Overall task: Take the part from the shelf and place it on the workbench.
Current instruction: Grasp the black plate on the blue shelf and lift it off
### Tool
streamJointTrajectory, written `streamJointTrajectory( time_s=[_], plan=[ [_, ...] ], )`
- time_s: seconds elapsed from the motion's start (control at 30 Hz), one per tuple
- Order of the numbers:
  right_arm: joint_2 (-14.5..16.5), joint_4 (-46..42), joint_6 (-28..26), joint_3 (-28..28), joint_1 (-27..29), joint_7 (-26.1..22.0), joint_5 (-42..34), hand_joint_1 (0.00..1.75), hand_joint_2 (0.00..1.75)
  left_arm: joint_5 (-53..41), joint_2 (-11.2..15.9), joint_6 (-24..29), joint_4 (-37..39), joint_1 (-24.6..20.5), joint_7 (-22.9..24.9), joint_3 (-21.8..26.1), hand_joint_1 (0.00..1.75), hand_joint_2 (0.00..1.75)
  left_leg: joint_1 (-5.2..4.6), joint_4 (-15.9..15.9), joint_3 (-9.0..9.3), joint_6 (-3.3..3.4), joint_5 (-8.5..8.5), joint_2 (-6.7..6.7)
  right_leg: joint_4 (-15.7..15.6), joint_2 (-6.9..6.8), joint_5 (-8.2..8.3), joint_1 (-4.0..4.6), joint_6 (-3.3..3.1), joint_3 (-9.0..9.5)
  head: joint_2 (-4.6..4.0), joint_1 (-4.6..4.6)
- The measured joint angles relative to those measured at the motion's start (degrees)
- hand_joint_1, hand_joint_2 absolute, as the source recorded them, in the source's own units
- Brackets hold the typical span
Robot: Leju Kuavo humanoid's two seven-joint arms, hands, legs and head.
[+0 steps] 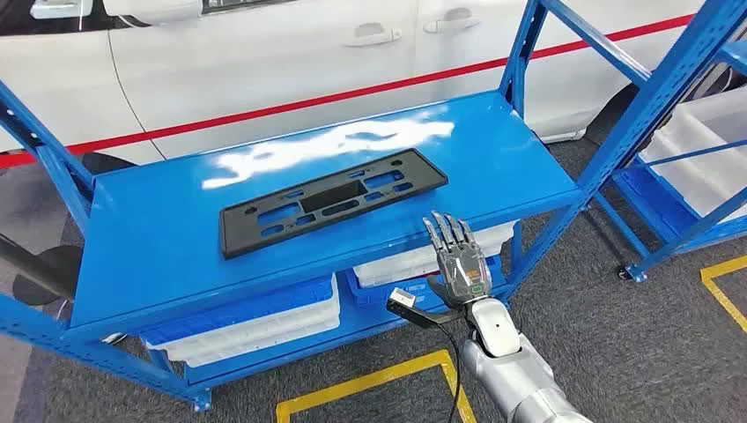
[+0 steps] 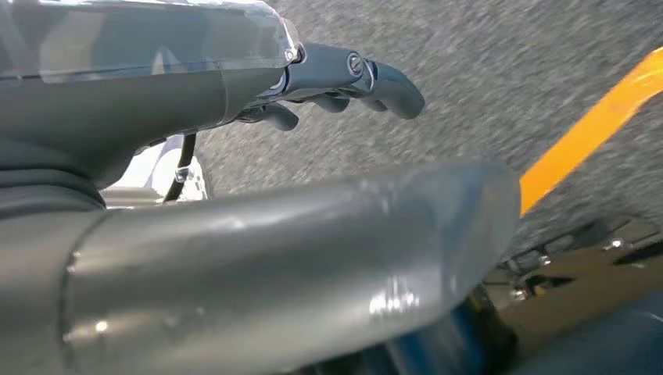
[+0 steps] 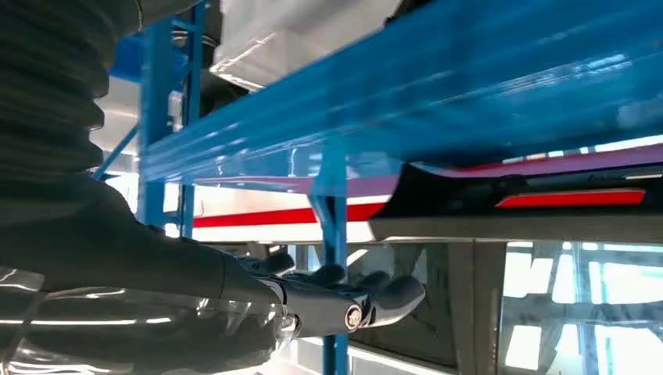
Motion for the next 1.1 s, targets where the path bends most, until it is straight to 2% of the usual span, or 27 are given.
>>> streamJointTrajectory(
  time_s=[0.07, 0.1, 0.13, 0.17, 0.2, 0.23, 0.27, 0.3, 0.37, 0.4, 0.43, 0.47, 0.5, 0.53, 0.57, 0.6, 0.67, 0.7, 0.77, 0.83, 0.87, 0.9, 0.93, 1.0, 1.07, 1.1],
  plan=[
    [0.09, -0.23, -0.05, 0.01, 0.20, -0.01, -0.01, 0.00, 1.75, -0.03, 0.03, -0.01, 0.00, -0.24, 0.01, 0.01, 0.00, 0.00, -0.28, -1.23, 0.92, 0.61, -1.78, -0.03, -0.21, -0.01, -0.17, -0.15, 0.50, 0.39, 0.01, -0.07],
    [0.18, -0.50, -0.11, 0.02, 0.32, -0.03, -0.02, 0.00, 1.75, -0.07, 0.07, 0.00, 0.00, -0.38, 0.03, 0.02, 0.00, 0.00, -0.43, -2.34, 1.81, 1.22, -3.12, -0.05, 0.25, 0.01, 0.18, -0.24, 0.93, 0.45, 0.01, -0.13],
    [0.27, -0.90, -0.19, 0.02, 0.43, -0.15, 0.01, 0.00, 1.75, -0.12, 0.11, 0.00, 0.00, -0.44, 0.06, 0.04, 0.00, 0.00, -0.43, -3.26, 2.92, 1.74, -4.37, -0.12, 2.17, 0.01, 1.31, -0.35, 1.28, -0.32, 0.01, -0.22],
    [0.34, -1.38, -0.34, 0.02, 0.52, -0.40, 0.04, 0.00, 1.75, -0.18, 0.16, 0.03, 0.00, -0.44, 0.08, 0.07, 0.00, 0.00, -0.24, -4.02, 4.14, 2.17, -5.14, -0.17, 5.62, 0.01, 3.18, -0.39, 1.57, -2.14, 0.00, -0.21],
    [0.40, -2.09, -0.51, 0.01, 0.81, -0.91, 0.06, 0.00, 1.75, -0.24, 0.18, 0.07, 0.01, -0.38, 0.09, 0.09, 0.00, 0.00, -0.02, -4.80, 5.58, 2.44, -5.70, -0.22, 10.14, -0.01, 4.96, -0.44, 1.91, -5.09, 0.00, -0.08],
    [0.44, -3.17, -0.66, -0.02, 1.56, -1.70, 0.04, 0.00, 1.75, -0.27, 0.17, 0.12, 0.02, -0.32, 0.09, 0.10, 0.00, 0.00, 0.21, -5.52, 7.16, 2.56, -6.29, -0.31, 14.67, -0.02, 5.79, -0.50, 2.26, -8.60, 0.00, 0.05],
    [0.44, -4.77, -0.78, -0.08, 2.72, -2.79, -0.14, 0.00, 1.75, -0.24, 0.16, 0.22, 0.02, -0.27, 0.08, 0.15, 0.00, 0.00, 0.37, -6.06, 8.70, 2.58, -6.91, -0.37, 17.95, -0.05, 5.08, -0.51, 2.56, -12.02, 0.00, 0.29],
    [0.53, -6.92, -0.78, -0.15, 4.18, -4.04, -0.43, 0.00, 1.75, -0.14, 0.15, 0.32, 0.02, -0.16, 0.08, 0.25, 0.00, 0.00, 0.49, -6.52, 10.26, 2.52, -7.64, -0.45, 19.66, -0.07, 2.85, -0.54, 2.74, -15.02, 0.00, 0.49],
    [0.80, -11.82, -0.60, -0.17, 7.54, -6.08, -1.20, 0.00, 1.75, 0.11, 0.15, 0.50, 0.02, 0.03, 0.09, 0.57, 0.00, 0.00, 0.80, -7.07, 13.24, 2.19, -9.41, -0.55, 18.96, -0.11, -2.52, -0.51, 2.78, -19.30, 0.00, 0.72],
    [0.97, -14.29, -0.27, 0.07, 9.04, -6.50, -1.53, 0.00, 1.75, 0.15, 0.15, 0.54, 0.02, 0.08, 0.14, 0.75, 0.00, 0.00, 0.96, -7.17, 14.63, 1.94, -10.46, -0.53, 16.87, -0.13, -3.42, -0.48, 2.72, -20.65, 0.00, 0.80],
    [1.02, -16.38, 0.15, 0.46, 10.50, -6.50, -1.75, 0.00, 1.75, 0.13, 0.14, 0.57, 0.02, 0.09, 0.23, 0.91, 0.00, 0.00, 1.10, -7.21, 15.89, 1.64, -11.52, -0.41, 13.85, -0.15, -1.85, -0.45, 2.66, -21.45, 0.00, 0.81],
    [1.01, -18.17, 0.54, 0.99, 11.75, -6.27, -1.93, 0.00, 1.75, 0.07, 0.14, 0.59, 0.03, 0.13, 0.34, 1.05, 0.00, 0.00, 1.18, -7.20, 16.87, 1.32, -12.61, -0.23, 10.13, -0.14, 2.75, -0.42, 2.55, -21.83, 0.00, 0.98],
    [0.97, -19.48, 0.87, 1.61, 12.69, -5.97, -1.99, 0.00, 1.75, -0.02, 0.13, 0.60, 0.05, 0.13, 0.46, 1.18, 0.00, 0.00, 1.18, -7.08, 17.64, 1.02, -13.72, -0.01, 6.86, -0.12, 8.23, -0.41, 2.32, -21.85, 0.00, 1.11],
    [0.94, -20.47, 0.97, 2.25, 13.42, -5.75, -2.05, 0.00, 1.75, -0.10, 0.14, 0.60, 0.08, 0.04, 0.59, 1.28, 0.00, 0.00, 1.15, -7.05, 18.16, 0.72, -14.75, 0.31, 4.73, -0.10, 13.03, -0.38, 1.96, -21.75, 0.00, 1.21],
    [0.96, -21.31, 0.93, 2.87, 13.98, -5.63, -2.16, 0.00, 1.75, -0.20, 0.16, 0.60, 0.10, -0.05, 0.71, 1.37, 0.00, 0.00, 1.07, -6.95, 18.66, 0.35, -15.37, 0.61, 3.62, -0.01, 16.21, -0.34, 1.49, -21.65, 0.00, 1.29],
    [1.03, -21.93, 0.83, 3.52, 14.39, -5.61, -2.41, 0.00, 1.75, -0.33, 0.18, 0.59, 0.11, -0.21, 0.80, 1.42, 0.00, 0.00, 1.00, -6.72, 19.00, -0.02, -15.53, 0.81, 3.54, 0.09, 16.91, -0.29, 0.93, -21.49, 0.00, 1.26],
    [1.36, -22.63, 0.61, 4.67, 15.07, -5.92, -3.32, 0.00, 1.75, -0.62, 0.24, 0.52, 0.11, -0.49, 0.95, 1.46, 0.00, 0.00, 1.00, -5.47, 19.25, -0.68, -15.32, 0.91, 3.47, 0.31, 16.63, -0.31, -0.18, -20.91, 0.00, 1.16],
    [1.57, -22.74, 0.54, 5.10, 15.28, -6.32, -3.95, 0.00, 1.75, -0.73, 0.25, 0.49, 0.11, -0.63, 0.99, 1.48, 0.00, 0.00, 1.05, -3.80, 18.49, -0.91, -15.86, 0.82, 3.39, 0.36, 16.41, -0.32, -0.67, -20.58, 0.00, 1.02],
    [1.98, -23.29, 0.43, 5.60, 15.51, -7.58, -5.63, 0.00, 1.75, -0.80, 0.25, 0.47, 0.12, -0.86, 1.09, 1.56, 0.00, 0.00, 1.11, 1.95, 15.22, -1.32, -19.27, 0.69, 3.34, 0.43, 16.08, -0.17, -1.33, -20.34, 0.00, 0.84],
    [2.55, -24.76, 0.04, 5.83, 14.71, -8.49, -7.73, 0.00, 1.75, -0.89, 0.26, 0.48, 0.12, -0.93, 1.32, 1.72, 0.00, 0.00, 1.05, 7.89, 11.14, -1.45, -22.89, 0.69, 3.49, 0.46, 15.90, 0.18, -1.61, -20.47, 0.00, 0.77],
    [2.79, -25.77, -0.14, 5.97, 13.92, -8.62, -8.58, 0.00, 1.75, -0.97, 0.27, 0.48, 0.12, -0.90, 1.49, 1.79, 0.00, 0.00, 0.94, 8.89, 10.13, -1.25, -23.24, 0.68, 3.58, 0.45, 15.86, 0.43, -1.68, -20.50, 0.00, 0.74],
    [2.98, -26.79, -0.19, 6.19, 13.08, -8.59, -9.21, 0.00, 1.75, -1.06, 0.28, 0.47, 0.11, -0.84, 1.62, 1.84, 0.00, 0.00, 0.78, 8.01, 10.10, -0.82, -22.39, 0.68, 3.68, 0.40, 15.86, 0.71, -1.76, -20.49, 0.00, 0.74],
    [3.04, -27.75, -0.04, 6.44, 12.45, -8.54, -9.78, 0.00, 1.75, -1.14, 0.30, 0.47, 0.12, -0.80, 1.71, 1.86, 0.00, 0.00, 0.48, 5.24, 11.08, -0.14, -20.53, 0.73, 3.75, 0.26, 15.94, 1.03, -1.88, -20.44, 0.00, 0.72],
    [3.04, -29.76, 0.78, 7.25, 11.84, -8.63, -11.70, 0.00, 1.75, -1.20, 0.36, 0.44, 0.11, -0.73, 1.74, 1.92, 0.00, 0.00, -0.34, -1.91, 13.83, 1.67, -16.31, 0.95, 3.84, -0.32, 16.24, 1.55, -2.08, -20.31, 0.00, 0.96],
    [2.97, -32.09, 1.69, 8.17, 11.55, -9.02, -14.48, 0.00, 1.75, -1.26, 0.39, 0.44, 0.11, -0.76, 1.72, 1.99, 0.00, 0.00, -1.21, -5.91, 15.08, 2.48, -14.02, 1.01, 3.35, -0.90, 16.75, 1.34, -1.56, -20.15, 0.00, 1.27],
    [2.92, -33.30, 2.05, 8.68, 11.48, -9.24, -15.55, 0.00, 1.75, -1.29, 0.38, 0.45, 0.11, -0.76, 1.71, 2.07, 0.00, 0.00, -1.42, -6.52, 15.03, 2.55, -13.54, 0.89, 2.93, -1.10, 17.09, 1.06, -1.11, -20.02, 0.00, 1.34]
  ],
)
